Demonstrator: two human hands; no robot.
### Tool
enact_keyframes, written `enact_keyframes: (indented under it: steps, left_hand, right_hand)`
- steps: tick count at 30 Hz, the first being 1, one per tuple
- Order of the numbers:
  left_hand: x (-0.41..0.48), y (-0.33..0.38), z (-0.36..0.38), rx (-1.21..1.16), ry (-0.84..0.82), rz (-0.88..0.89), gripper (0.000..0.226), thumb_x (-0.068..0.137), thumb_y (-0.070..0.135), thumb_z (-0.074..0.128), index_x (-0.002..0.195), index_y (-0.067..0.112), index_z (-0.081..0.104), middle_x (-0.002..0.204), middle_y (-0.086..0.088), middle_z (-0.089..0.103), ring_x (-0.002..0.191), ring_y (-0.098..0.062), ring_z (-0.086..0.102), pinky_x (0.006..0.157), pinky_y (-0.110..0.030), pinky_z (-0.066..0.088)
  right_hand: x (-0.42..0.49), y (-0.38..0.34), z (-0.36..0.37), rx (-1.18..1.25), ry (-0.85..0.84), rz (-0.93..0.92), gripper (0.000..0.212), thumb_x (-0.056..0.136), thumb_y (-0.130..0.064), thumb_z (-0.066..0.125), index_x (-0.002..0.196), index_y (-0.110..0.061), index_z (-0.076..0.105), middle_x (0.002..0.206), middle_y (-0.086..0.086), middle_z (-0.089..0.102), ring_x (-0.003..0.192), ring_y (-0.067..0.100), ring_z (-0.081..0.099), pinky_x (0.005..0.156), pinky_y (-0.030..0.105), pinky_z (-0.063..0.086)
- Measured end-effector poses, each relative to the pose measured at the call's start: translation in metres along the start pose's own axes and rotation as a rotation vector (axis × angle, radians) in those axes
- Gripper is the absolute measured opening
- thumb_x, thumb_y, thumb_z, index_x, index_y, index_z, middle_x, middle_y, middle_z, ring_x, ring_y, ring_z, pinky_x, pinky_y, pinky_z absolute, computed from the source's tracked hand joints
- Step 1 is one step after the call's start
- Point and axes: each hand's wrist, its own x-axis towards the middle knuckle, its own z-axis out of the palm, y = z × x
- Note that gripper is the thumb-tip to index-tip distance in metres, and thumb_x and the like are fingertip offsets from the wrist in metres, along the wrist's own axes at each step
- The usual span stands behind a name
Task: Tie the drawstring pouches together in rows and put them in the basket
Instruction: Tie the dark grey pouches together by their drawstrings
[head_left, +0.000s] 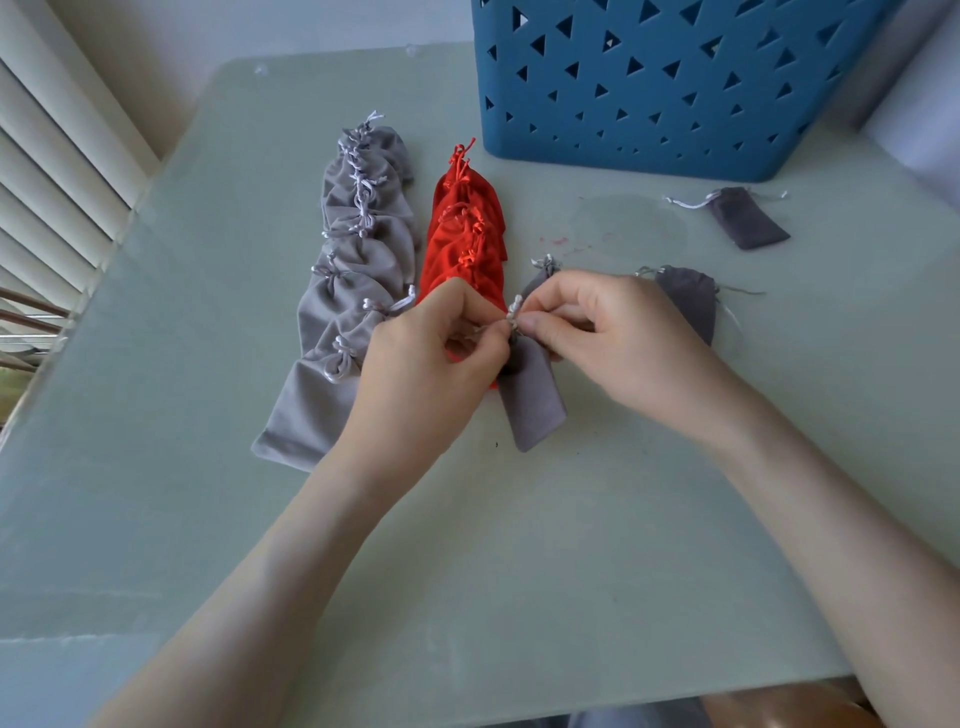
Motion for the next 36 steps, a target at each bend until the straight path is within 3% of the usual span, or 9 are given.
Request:
enact_keyframes:
  steps: [6,11,14,18,20,23,28,32,36]
  left_hand:
    - [-0.001,0.004,0.000,-0.044,0.010,-0.035,0.014,0.085,0.007,0.062,0.077,0.017,0.060,0.070,0.012,0.064,0.065,-0.001,0.058,0.069,-0.032,0.056]
    - [0.000,0.005,0.001,-0.060,-0.015,-0.076,0.015,0.085,0.010,0.063,0.074,0.020,0.060,0.068,0.013,0.065,0.064,-0.002,0.060,0.071,-0.034,0.056]
    - [-0.001,0.005,0.002,-0.050,-0.003,-0.067,0.015,0.084,0.010,0.063,0.074,0.021,0.059,0.067,0.016,0.063,0.061,0.000,0.057,0.069,-0.031,0.055]
    - [-0.002,0.006,0.002,0.002,0.068,0.006,0.012,0.085,0.008,0.063,0.076,0.016,0.059,0.065,0.017,0.060,0.063,0.006,0.053,0.061,-0.008,0.039]
    - [-0.003,0.007,0.001,0.018,0.100,0.059,0.014,0.085,0.008,0.063,0.076,0.018,0.058,0.066,0.020,0.059,0.065,0.008,0.053,0.061,-0.005,0.035]
    - [-0.005,0.007,0.000,0.045,0.113,0.163,0.013,0.086,0.010,0.064,0.078,0.017,0.057,0.068,0.019,0.058,0.066,0.009,0.051,0.062,-0.004,0.033]
    - [-0.007,0.002,0.001,0.081,0.160,0.277,0.006,0.085,0.017,0.061,0.080,0.016,0.058,0.075,0.010,0.060,0.073,0.000,0.051,0.067,-0.006,0.034]
    - [-0.006,0.000,0.002,-0.067,0.117,0.172,0.011,0.088,0.027,0.062,0.079,0.031,0.056,0.074,0.015,0.062,0.071,-0.003,0.055,0.067,-0.015,0.041]
    - [-0.006,0.000,0.004,-0.231,0.085,0.095,0.008,0.083,0.042,0.057,0.079,0.035,0.057,0.077,0.007,0.066,0.075,-0.029,0.061,0.071,-0.042,0.050]
  right_hand:
    - [-0.003,-0.002,0.001,-0.086,0.051,-0.084,0.007,0.091,-0.018,0.062,0.083,-0.018,0.063,0.069,-0.004,0.069,0.056,-0.001,0.051,0.059,0.020,0.040]
    - [-0.004,-0.002,0.002,-0.178,0.107,-0.209,0.003,0.086,-0.010,0.062,0.083,-0.011,0.063,0.062,-0.007,0.056,0.051,-0.006,0.048,0.053,0.006,0.031]
    - [-0.003,0.000,0.004,-0.187,0.147,-0.268,0.004,0.083,-0.014,0.059,0.082,-0.012,0.062,0.063,-0.005,0.059,0.060,0.006,0.051,0.056,0.011,0.035]
    - [-0.003,0.000,0.003,-0.087,0.102,-0.270,0.004,0.087,-0.016,0.059,0.086,-0.014,0.062,0.069,-0.007,0.063,0.061,0.003,0.054,0.059,0.011,0.037]
    - [-0.001,0.000,0.003,0.041,0.057,-0.239,0.006,0.091,-0.018,0.054,0.090,-0.022,0.058,0.074,-0.004,0.066,0.069,0.010,0.060,0.074,0.027,0.049]
    - [0.000,0.000,0.003,0.200,0.008,-0.207,0.010,0.092,-0.020,0.049,0.096,-0.028,0.050,0.075,0.003,0.065,0.077,0.027,0.060,0.084,0.053,0.049]
    - [0.000,-0.003,-0.006,0.287,-0.062,-0.223,0.015,0.091,-0.014,0.053,0.091,-0.027,0.060,0.083,-0.001,0.071,0.081,0.013,0.065,0.088,0.047,0.052]
    - [-0.001,-0.001,-0.008,0.254,-0.046,-0.293,0.017,0.091,-0.012,0.056,0.091,-0.029,0.060,0.084,-0.016,0.071,0.085,0.002,0.066,0.087,0.043,0.054]
    - [0.000,0.002,-0.007,0.187,-0.017,-0.340,0.007,0.089,-0.025,0.058,0.091,-0.032,0.058,0.086,-0.021,0.069,0.088,0.000,0.066,0.087,0.044,0.054]
